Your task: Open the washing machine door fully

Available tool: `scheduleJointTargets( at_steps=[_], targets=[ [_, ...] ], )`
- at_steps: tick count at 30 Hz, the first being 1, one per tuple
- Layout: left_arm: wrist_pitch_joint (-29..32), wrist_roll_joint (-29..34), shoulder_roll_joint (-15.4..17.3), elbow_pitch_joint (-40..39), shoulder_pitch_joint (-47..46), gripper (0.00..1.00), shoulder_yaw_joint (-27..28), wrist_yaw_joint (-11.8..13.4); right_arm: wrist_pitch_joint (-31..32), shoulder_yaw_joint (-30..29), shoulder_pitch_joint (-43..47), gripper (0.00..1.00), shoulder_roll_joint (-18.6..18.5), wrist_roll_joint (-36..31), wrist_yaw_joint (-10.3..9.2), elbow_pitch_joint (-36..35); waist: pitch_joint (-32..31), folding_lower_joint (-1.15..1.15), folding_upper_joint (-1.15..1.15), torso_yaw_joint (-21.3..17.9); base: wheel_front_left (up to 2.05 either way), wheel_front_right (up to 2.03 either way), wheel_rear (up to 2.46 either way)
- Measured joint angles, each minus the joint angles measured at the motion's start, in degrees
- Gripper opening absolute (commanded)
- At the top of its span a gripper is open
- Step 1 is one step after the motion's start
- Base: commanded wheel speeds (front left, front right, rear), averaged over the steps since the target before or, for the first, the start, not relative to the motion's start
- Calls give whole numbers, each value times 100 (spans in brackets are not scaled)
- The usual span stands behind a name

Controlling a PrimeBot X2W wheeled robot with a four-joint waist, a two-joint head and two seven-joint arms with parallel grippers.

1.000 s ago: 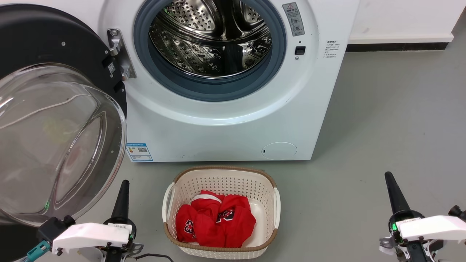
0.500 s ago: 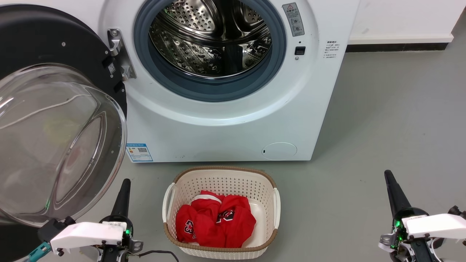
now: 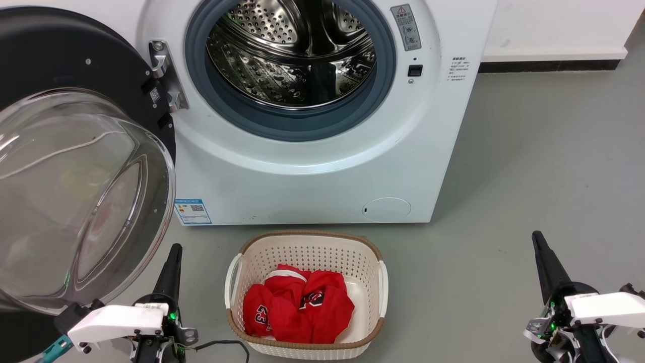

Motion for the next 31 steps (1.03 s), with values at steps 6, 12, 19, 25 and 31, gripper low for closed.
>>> scheduleJointTargets(
  at_steps=[6, 12, 19, 25, 31],
  targets=[
    [56, -264, 0, 21, -16, 0, 8, 0, 74, -20, -27, 0, 1, 272, 0, 22, -3, 0, 0, 0, 0, 0, 0],
    [120, -526, 0, 38, -34, 0, 18, -1, 142, -42, -54, 0, 2, 520, 0, 43, -6, 0, 0, -1, 0, 0, 0],
    [198, -814, 0, 60, -86, 0, 29, -5, 223, -69, -101, 0, 4, 791, 0, 73, -9, 0, 0, -2, 0, 0, 0],
    [220, -948, 0, 71, -93, 0, 33, -5, 248, -87, -116, 0, 9, 931, 0, 86, -11, 0, 0, -2, 0, 0, 0],
    [220, -947, 0, 71, -94, 0, 33, -5, 267, -97, -116, 0, 16, 929, 0, 88, -11, 0, 0, -2, 0, 0, 0]
  ],
)
